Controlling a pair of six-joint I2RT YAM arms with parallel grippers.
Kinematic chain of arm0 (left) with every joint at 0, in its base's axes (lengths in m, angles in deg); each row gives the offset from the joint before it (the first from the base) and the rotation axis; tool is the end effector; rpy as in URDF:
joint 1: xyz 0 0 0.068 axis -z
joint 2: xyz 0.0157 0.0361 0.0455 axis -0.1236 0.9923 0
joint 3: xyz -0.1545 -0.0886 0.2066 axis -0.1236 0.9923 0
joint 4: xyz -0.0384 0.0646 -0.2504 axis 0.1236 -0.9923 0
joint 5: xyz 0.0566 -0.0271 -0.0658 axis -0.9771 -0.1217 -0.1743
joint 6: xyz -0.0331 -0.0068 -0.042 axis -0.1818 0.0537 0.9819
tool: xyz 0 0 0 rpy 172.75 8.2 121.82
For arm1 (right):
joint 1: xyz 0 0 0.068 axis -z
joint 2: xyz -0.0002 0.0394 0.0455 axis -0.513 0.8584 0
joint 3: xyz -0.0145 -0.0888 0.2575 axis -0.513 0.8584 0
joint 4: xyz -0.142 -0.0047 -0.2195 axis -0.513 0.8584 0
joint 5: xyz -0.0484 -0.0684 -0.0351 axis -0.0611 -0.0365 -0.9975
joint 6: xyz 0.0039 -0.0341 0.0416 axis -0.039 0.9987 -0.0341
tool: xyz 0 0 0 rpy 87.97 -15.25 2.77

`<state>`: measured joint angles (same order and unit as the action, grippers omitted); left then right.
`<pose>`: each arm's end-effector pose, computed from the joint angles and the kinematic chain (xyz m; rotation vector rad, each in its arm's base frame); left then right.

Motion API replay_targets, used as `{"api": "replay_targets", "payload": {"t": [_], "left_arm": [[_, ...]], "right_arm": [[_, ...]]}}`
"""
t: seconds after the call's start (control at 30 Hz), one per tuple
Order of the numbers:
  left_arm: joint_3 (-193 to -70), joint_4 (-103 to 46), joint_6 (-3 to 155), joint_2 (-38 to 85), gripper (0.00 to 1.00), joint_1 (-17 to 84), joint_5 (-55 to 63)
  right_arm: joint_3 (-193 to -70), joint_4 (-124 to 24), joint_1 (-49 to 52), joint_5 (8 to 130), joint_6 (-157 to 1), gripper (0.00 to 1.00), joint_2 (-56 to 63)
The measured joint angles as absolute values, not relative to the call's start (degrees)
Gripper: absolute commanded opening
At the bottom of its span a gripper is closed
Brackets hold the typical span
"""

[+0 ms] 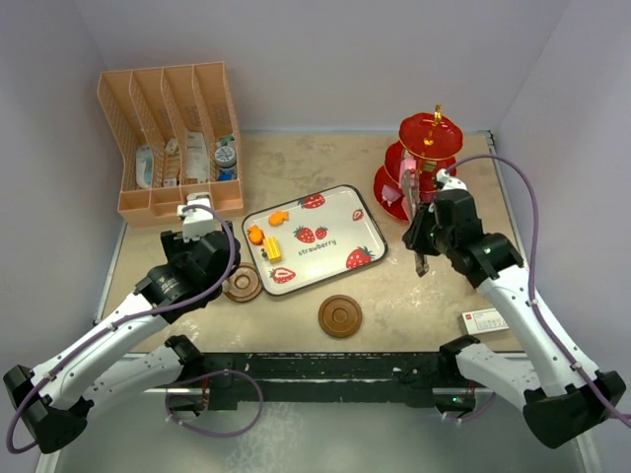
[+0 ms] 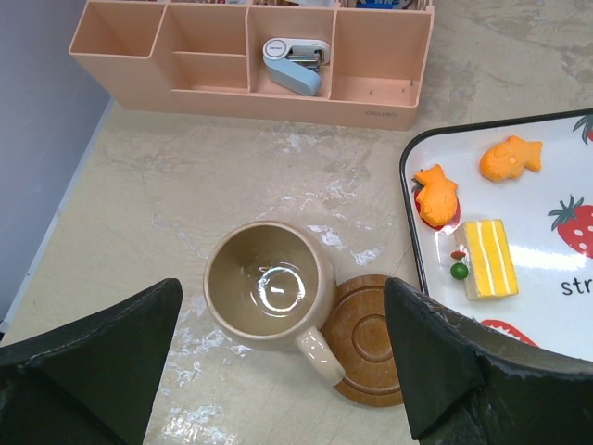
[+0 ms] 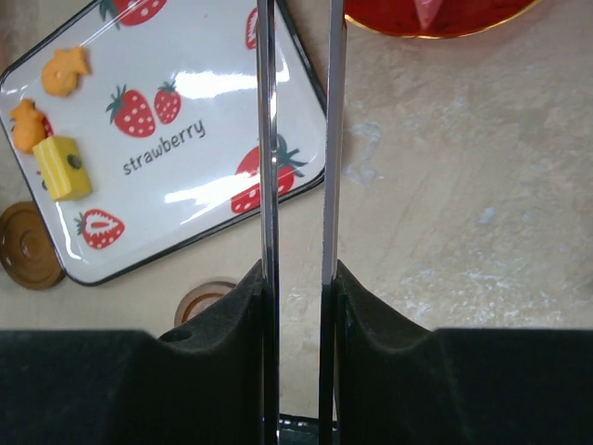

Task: Serve the afternoon tea
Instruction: Place the desert on the desert table.

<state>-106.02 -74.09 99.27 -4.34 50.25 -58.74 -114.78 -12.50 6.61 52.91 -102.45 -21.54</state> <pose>0.1324 -0.0844 0.3006 -0.2866 1.9728 0.2531 0.1865 0.0783 0.3416 0.2188 2.1944 0.3885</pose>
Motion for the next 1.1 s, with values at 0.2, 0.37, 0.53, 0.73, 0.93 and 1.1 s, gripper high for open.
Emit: {"api": "replay_targets", "payload": {"t": [0.2, 0.37, 0.53, 0.73, 0.93, 1.1], "left_arm": [[-106.0, -74.1, 99.3, -5.6, 0.88, 50.2, -58.8], [-106.0, -74.1, 99.3, -6.7, 0.88, 50.3, -58.8], [-106.0, -74.1, 99.3, -6.9, 0.88, 50.3, -58.8], [-106.0, -74.1, 99.3, -6.9, 0.88, 50.2, -58.8], [-106.0, -74.1, 99.3, -7.0, 0.88, 50.2, -58.8], [-106.0, -74.1, 99.3, -7.0, 0.88, 50.3, -58.8]], "right_arm": [[-114.8, -12.5, 16.5, 56.9, -98.3, 0.27, -21.4], [-115.3, -12.5, 21.0, 59.9, -95.6, 0.27, -20.6], [-116.7, -12.5, 22.7, 62.7, -94.5, 0.27, -18.0], [-117.3, -12.7, 22.9, 65.4, -93.3, 0.27, -15.3], [-118.1, -13.3, 22.9, 65.4, -92.7, 0.27, -13.0], [-118.1, -14.2, 22.9, 65.3, -92.7, 0.27, -11.0]]}}
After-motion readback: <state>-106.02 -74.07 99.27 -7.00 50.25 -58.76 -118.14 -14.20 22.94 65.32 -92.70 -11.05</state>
